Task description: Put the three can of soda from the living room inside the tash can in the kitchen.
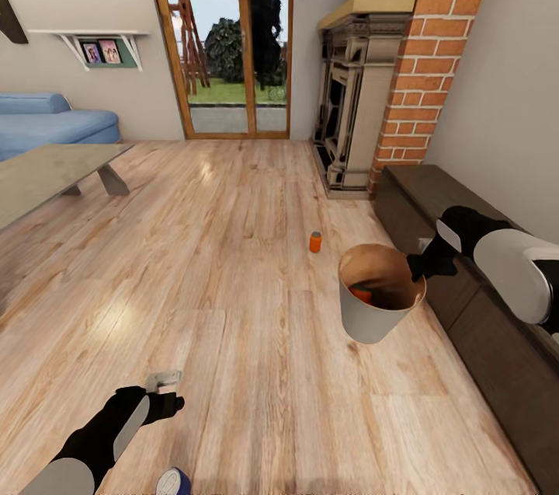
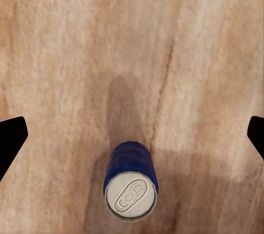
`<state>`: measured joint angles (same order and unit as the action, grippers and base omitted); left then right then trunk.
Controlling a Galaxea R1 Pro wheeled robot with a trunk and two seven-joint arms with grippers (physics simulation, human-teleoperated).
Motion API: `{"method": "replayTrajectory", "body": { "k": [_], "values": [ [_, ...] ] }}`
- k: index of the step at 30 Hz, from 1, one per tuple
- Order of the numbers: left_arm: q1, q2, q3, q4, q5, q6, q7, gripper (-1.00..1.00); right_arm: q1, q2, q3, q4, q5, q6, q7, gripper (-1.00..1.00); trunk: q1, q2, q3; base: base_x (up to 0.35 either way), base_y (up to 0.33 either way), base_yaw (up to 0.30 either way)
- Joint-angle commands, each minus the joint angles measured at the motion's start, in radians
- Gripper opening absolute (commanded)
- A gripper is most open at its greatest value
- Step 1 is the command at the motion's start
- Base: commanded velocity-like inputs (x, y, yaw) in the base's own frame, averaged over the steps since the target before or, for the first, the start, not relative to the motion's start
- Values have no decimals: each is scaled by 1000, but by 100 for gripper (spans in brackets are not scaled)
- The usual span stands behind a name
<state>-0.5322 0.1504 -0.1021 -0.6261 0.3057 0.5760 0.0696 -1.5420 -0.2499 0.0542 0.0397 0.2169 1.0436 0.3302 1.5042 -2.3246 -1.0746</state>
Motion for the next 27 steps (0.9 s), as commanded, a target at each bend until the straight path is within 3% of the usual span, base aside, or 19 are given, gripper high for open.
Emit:
{"method": "replayTrajectory", "body": {
  "k": [1,12,19,27],
  "values": [
    [0,0,0,0,0,0,0,100,-1,0,-27,0,-29,4,4,-100,4,-7,-3,0,0,0],
    [0,0,-1,2,-2,4,6,100,-53,-3,18,2,-28,4,4,-100,46,-84,-49,0,0,0],
    [-1,-1,0,2,-3,11,5,100,-59,-3,23,2,-28,4,4,-100,73,-133,-82,0,0,0],
    [-2,-1,2,0,-1,10,3,100,-59,-1,27,2,-28,4,4,-100,73,-133,-94,0,0,0]
  ]
}}
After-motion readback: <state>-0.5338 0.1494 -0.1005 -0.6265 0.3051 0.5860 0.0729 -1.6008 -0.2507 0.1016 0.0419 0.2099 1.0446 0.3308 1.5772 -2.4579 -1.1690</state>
